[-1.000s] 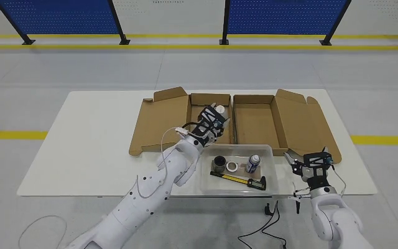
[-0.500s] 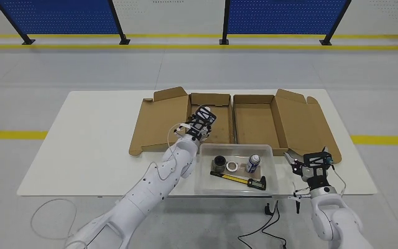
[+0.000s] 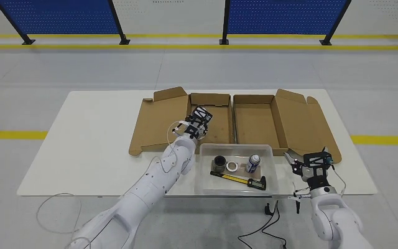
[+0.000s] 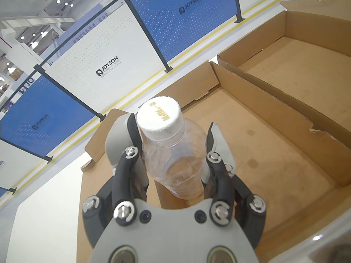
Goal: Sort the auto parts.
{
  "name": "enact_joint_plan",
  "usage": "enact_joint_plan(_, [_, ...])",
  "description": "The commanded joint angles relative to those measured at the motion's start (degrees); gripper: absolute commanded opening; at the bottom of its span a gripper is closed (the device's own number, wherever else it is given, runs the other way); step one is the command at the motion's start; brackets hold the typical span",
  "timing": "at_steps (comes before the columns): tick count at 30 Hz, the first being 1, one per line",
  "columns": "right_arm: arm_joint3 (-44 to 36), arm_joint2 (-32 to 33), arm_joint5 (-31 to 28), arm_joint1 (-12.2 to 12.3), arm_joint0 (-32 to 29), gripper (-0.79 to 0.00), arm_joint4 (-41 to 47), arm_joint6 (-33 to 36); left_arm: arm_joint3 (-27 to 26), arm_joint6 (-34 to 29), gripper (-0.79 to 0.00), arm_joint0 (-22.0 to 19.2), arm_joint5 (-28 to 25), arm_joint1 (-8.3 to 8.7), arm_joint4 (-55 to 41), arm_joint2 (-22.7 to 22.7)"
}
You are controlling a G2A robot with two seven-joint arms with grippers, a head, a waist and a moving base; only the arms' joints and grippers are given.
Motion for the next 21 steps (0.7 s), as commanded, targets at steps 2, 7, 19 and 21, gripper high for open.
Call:
enact_joint_plan(2, [0.0, 0.0, 0.0, 0.0, 0.0, 0.000, 0.0, 0.0, -0.1, 0.3, 0.000, 0.3, 0.6, -0.33, 0.5, -0.1])
enact_joint_plan(7, [0.0, 0.0, 0.0, 0.0, 0.0, 0.000, 0.0, 0.0, -2.1, 1.7, 0.000, 1.6, 0.6, -0.43, 0.9, -0.9])
enact_joint_plan(19, [0.0, 0.0, 0.0, 0.0, 0.0, 0.000, 0.0, 0.0, -17.8, -1.5, 0.000, 8.8, 2.0, 1.89, 7.9, -6.3])
enact_joint_plan(21, [0.0, 0.0, 0.0, 0.0, 0.0, 0.000, 0.0, 0.0, -22.3, -2.5, 0.000, 10.9, 0.6, 2.59, 8.6, -7.9])
